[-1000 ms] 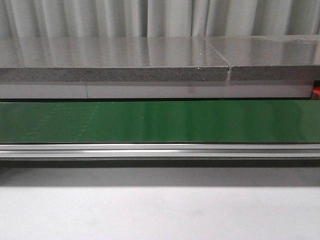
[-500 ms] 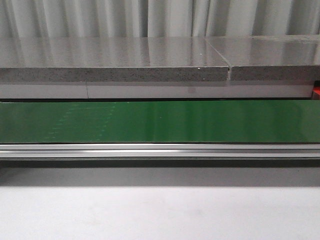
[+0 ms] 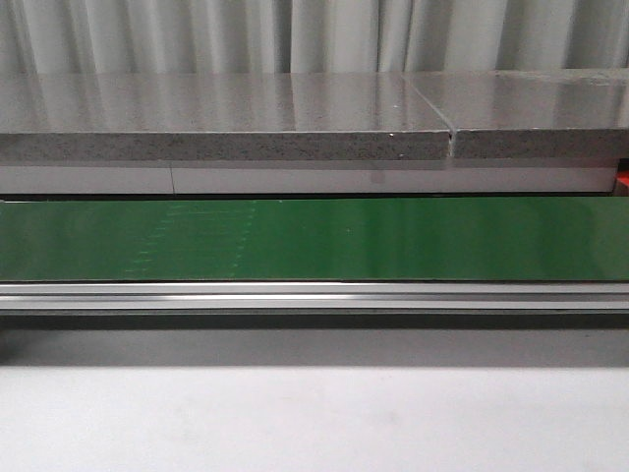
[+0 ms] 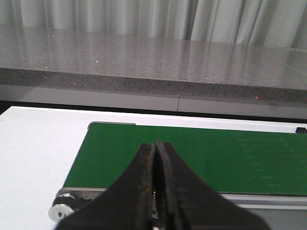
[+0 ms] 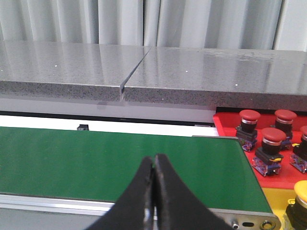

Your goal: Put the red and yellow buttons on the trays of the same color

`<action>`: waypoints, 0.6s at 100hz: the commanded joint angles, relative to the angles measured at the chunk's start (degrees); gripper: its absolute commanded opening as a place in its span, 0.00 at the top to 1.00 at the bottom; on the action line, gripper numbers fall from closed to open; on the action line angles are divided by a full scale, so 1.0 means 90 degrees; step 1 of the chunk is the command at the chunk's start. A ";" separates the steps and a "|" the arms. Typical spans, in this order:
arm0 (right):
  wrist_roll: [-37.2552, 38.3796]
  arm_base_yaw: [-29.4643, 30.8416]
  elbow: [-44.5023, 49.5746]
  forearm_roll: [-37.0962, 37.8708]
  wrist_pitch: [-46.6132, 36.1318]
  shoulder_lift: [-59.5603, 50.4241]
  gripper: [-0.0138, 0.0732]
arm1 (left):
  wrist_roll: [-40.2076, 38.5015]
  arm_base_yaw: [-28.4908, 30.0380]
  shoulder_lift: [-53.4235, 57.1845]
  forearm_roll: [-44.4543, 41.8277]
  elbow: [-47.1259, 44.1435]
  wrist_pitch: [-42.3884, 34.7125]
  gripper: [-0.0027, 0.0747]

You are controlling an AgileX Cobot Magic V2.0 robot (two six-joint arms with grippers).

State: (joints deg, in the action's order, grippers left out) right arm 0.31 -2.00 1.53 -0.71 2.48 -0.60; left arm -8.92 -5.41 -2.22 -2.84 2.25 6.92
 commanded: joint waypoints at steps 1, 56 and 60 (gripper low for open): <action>0.0015 -0.0026 -0.0091 0.0078 -0.0524 -0.0129 0.92 | -0.0091 -0.0105 0.0115 -0.0028 -0.0034 -0.0710 0.99; 0.0015 -0.0026 -0.0091 0.0078 -0.0524 -0.0123 0.92 | -0.0091 -0.0122 0.0483 -0.0039 -0.0539 -0.1080 0.99; 0.0015 -0.0026 -0.0091 0.0078 -0.0524 -0.0123 0.92 | -0.0091 -0.0122 0.0483 -0.0039 -0.0539 -0.1080 0.99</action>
State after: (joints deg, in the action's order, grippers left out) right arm 0.31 -2.00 1.53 -0.71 2.48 -0.60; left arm -9.21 -6.11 0.29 -3.06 0.12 2.17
